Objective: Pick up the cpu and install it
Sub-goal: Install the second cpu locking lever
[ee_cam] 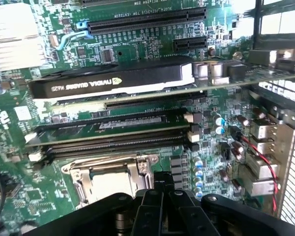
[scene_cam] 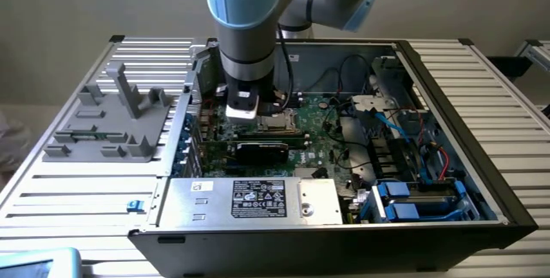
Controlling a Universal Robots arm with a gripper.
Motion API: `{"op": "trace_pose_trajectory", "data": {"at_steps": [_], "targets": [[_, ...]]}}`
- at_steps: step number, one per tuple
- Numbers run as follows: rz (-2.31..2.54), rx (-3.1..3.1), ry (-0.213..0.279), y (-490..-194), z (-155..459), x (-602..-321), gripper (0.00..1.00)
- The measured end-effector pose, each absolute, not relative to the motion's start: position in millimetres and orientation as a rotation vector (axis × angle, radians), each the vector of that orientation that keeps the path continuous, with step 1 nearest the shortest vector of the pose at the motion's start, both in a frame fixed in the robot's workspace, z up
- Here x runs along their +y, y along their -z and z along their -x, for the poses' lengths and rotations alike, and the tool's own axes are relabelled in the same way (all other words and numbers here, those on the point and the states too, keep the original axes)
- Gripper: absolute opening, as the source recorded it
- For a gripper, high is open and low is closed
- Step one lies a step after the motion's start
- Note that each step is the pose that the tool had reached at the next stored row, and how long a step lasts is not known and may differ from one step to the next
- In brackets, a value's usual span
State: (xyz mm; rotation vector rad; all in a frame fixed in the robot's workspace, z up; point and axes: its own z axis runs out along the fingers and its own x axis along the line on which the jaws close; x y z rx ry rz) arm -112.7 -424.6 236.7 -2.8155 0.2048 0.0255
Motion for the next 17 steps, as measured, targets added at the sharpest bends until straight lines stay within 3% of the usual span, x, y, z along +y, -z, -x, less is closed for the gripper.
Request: {"op": "trace_pose_trajectory", "data": {"at_steps": [7,17], "targets": [[2.818,0.205,-0.025,-264.3,106.2,-424.6,0.11],[2.9,0.205,-0.018,-279.6,104.2,-418.4,0.11]]}}
